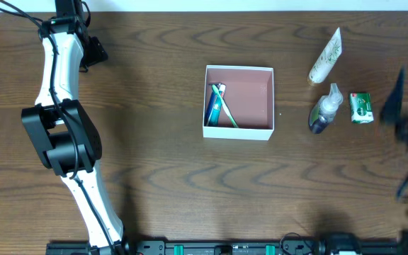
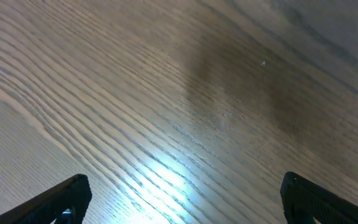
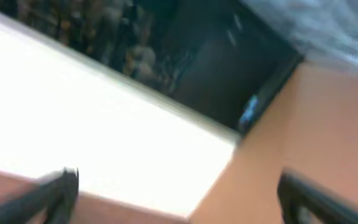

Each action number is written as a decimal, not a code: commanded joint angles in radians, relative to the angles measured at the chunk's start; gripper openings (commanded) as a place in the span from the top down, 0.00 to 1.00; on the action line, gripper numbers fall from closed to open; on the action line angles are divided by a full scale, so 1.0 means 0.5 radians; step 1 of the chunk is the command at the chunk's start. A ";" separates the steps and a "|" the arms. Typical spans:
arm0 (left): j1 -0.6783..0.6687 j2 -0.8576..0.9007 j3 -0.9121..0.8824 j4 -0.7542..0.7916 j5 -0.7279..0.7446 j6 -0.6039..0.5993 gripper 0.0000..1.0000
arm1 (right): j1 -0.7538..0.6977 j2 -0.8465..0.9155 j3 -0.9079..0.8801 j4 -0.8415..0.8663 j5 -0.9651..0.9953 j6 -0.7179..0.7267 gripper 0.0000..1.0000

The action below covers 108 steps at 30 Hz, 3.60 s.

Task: Pack container
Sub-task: 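Reach the right gripper to the green soap box and grasp it, then carry the green soap box into the white box with the right gripper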

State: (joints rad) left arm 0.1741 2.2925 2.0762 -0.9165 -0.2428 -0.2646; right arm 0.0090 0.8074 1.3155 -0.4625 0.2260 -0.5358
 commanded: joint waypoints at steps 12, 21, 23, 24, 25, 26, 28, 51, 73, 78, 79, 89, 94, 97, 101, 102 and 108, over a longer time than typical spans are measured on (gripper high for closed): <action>0.005 -0.082 0.040 -0.005 -0.026 -0.004 0.02 | -0.599 1.642 1.527 -1.760 -0.896 0.294 0.01; 0.005 -0.082 0.040 -0.005 -0.026 -0.004 0.02 | -0.893 1.809 1.526 -1.808 -0.974 0.294 0.01; 0.005 -0.082 0.040 -0.005 -0.026 -0.004 0.02 | -0.941 1.854 1.526 -1.853 -0.832 0.294 0.01; 0.005 -0.082 0.040 -0.005 -0.026 -0.004 0.02 | -0.958 1.881 1.526 -1.881 -0.784 0.294 0.01; 0.005 -0.082 0.040 -0.005 -0.026 -0.004 0.02 | -0.972 1.914 1.526 -1.909 -0.764 0.293 0.01; 0.005 -0.082 0.040 -0.005 -0.026 -0.004 0.02 | -0.977 1.952 1.526 -1.926 -0.771 0.294 0.01; 0.005 -0.082 0.040 -0.005 -0.026 -0.004 0.02 | -0.975 2.005 1.526 -1.930 -0.784 0.295 0.01; 0.005 -0.082 0.040 -0.005 -0.026 -0.004 0.02 | -0.841 2.893 1.525 -1.929 -0.295 0.401 0.01; 0.005 -0.082 0.040 -0.005 -0.026 -0.004 0.02 | -0.727 3.111 1.507 -1.691 -0.491 0.467 0.01; 0.005 -0.082 0.040 -0.005 -0.026 -0.004 0.02 | -0.737 3.112 1.453 -1.633 -0.488 0.502 0.01; 0.005 -0.082 0.040 -0.005 -0.026 -0.004 0.02 | -0.739 3.112 1.431 -1.610 -0.489 0.523 0.01; 0.005 -0.082 0.040 -0.005 -0.026 -0.004 0.02 | -0.738 3.112 1.198 -1.486 -0.491 0.592 0.02; 0.005 -0.082 0.040 -0.005 -0.026 -0.004 0.02 | -0.738 3.112 1.108 -1.456 -0.487 0.592 0.19; 0.005 -0.082 0.040 -0.005 -0.026 -0.004 0.02 | -0.737 3.111 1.108 -1.456 -0.458 0.593 0.34; 0.005 -0.082 0.040 -0.005 -0.026 -0.004 0.02 | -0.738 3.111 1.151 -1.454 -0.423 0.609 0.57; 0.005 -0.082 0.040 -0.005 -0.026 -0.004 0.02 | -0.738 3.110 1.172 -1.457 -0.389 0.642 0.62; 0.005 -0.082 0.040 -0.005 -0.026 -0.004 0.02 | -0.738 3.109 1.510 -1.627 -0.264 0.751 0.78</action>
State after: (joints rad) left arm 0.1741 2.2906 2.0762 -0.9161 -0.2432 -0.2646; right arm -0.3523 2.3665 1.9629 -1.2530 0.0589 -0.1944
